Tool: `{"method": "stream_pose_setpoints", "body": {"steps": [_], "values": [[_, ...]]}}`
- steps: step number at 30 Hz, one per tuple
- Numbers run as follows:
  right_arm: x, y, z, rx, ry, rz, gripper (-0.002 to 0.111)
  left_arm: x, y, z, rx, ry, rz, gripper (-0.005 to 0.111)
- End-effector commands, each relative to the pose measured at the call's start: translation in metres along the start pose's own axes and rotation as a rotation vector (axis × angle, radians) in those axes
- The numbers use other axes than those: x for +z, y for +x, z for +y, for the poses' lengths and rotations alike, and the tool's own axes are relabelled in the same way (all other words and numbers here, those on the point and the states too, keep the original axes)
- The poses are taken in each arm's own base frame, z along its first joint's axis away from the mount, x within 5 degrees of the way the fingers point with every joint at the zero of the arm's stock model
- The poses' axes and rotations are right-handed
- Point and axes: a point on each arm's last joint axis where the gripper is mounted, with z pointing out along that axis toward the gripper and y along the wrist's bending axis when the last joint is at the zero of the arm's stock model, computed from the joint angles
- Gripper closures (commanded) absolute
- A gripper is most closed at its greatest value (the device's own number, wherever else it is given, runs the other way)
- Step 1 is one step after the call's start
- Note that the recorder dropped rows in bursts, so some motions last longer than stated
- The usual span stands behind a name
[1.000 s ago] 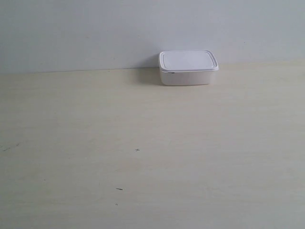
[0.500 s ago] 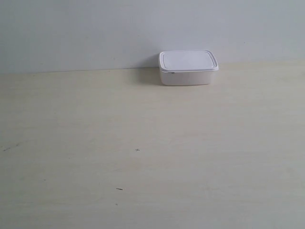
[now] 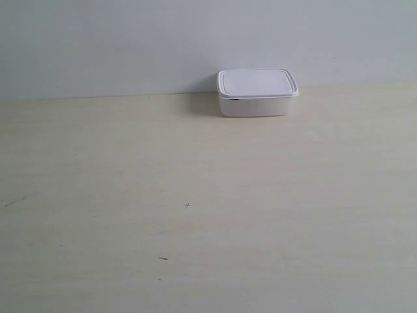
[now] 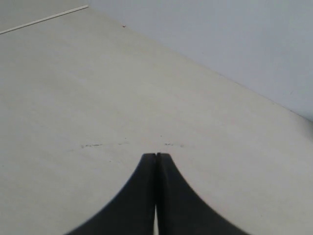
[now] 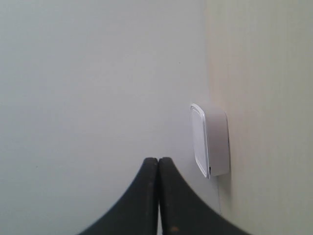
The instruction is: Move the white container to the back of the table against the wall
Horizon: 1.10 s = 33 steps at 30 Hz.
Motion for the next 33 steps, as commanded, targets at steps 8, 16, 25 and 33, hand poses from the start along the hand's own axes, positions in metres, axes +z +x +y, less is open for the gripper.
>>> {"method": "stream_pose_setpoints", "body": {"steps": [8, 16, 25, 33], "values": [[-0.0002, -0.0024, -0.0052, -0.008, 0.041, -0.024, 0.108, 0.0002, 0.0003, 0.0001, 0.001, -0.002, 0.004, 0.107], [-0.0003, -0.0027, -0.0054, -0.012, 0.044, -0.027, 0.108, 0.0002, 0.0003, 0.0001, 0.001, -0.002, 0.004, 0.107], [-0.0003, -0.0029, -0.0057, -0.956, 0.057, -0.005, 0.108, 0.0002, 0.0003, 0.0001, 0.001, -0.002, 0.004, 0.107], [-0.0003, -0.0029, -0.0057, -1.197, 0.058, 0.002, 0.108, 0.0002, 0.0003, 0.0001, 0.001, -0.002, 0.004, 0.107]]}}
